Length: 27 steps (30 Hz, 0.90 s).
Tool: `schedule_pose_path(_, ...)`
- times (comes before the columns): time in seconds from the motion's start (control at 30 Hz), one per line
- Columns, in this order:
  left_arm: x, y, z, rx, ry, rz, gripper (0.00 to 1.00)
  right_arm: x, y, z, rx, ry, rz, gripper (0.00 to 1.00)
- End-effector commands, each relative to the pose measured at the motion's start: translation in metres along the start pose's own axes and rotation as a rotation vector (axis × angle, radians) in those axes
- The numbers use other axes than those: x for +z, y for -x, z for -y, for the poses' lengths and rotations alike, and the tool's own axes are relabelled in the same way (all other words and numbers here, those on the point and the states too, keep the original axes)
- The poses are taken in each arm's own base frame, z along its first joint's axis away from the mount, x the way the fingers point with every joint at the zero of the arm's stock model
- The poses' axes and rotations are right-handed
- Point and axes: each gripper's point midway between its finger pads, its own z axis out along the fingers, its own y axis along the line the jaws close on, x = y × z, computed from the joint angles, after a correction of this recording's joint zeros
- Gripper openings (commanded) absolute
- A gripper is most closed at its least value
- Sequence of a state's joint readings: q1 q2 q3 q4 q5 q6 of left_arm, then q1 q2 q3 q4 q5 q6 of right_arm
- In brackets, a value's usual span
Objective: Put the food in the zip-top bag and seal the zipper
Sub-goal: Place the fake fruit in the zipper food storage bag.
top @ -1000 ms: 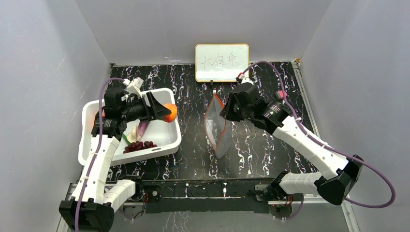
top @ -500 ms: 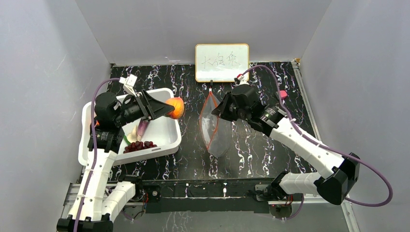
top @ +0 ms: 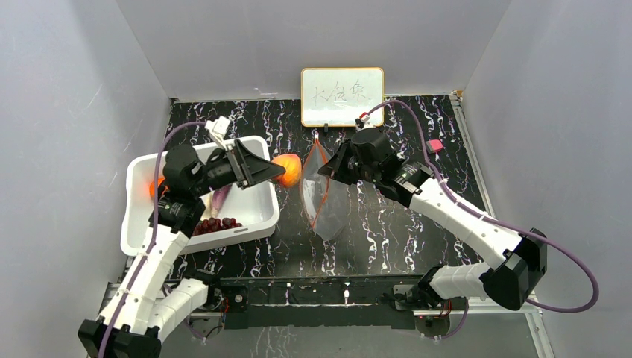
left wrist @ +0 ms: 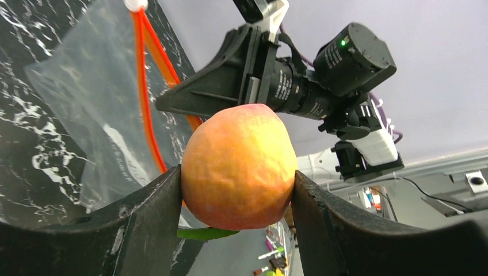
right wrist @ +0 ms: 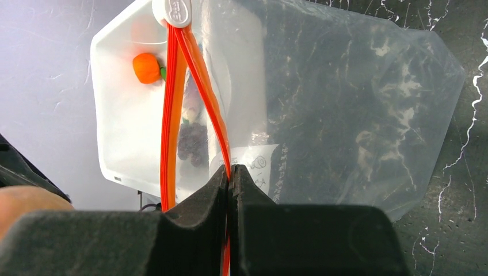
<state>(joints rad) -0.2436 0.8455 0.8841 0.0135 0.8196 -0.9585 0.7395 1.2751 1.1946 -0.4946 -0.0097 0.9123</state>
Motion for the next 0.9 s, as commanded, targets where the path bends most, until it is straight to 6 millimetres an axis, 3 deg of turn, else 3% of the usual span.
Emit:
schedule_pose_path(0.0,0.021,-0.013,0.008,0.001,-0.045,-0.037,0.34,-0.004,0.018,-0.033,0.012,0.104,0.052,0.00)
schedule_pose_path(0.27,0.040,-0.025,-0.005,0.000,-0.023,-0.080,0.33,-0.006,0.020,-0.039,0.011,0.117,0.054,0.00)
schedule_pose_path(0.7,0.046,-0.036,-0.054,0.006,0.175,-0.121,0.33,-0.015,0.017,-0.051,0.008,0.153,0.044,0.00)
schedule_pose_path(0.87,0.045,-0.034,-0.063,0.028,0.249,-0.120,0.34,-0.018,0.018,-0.057,0.002,0.161,0.048,0.00)
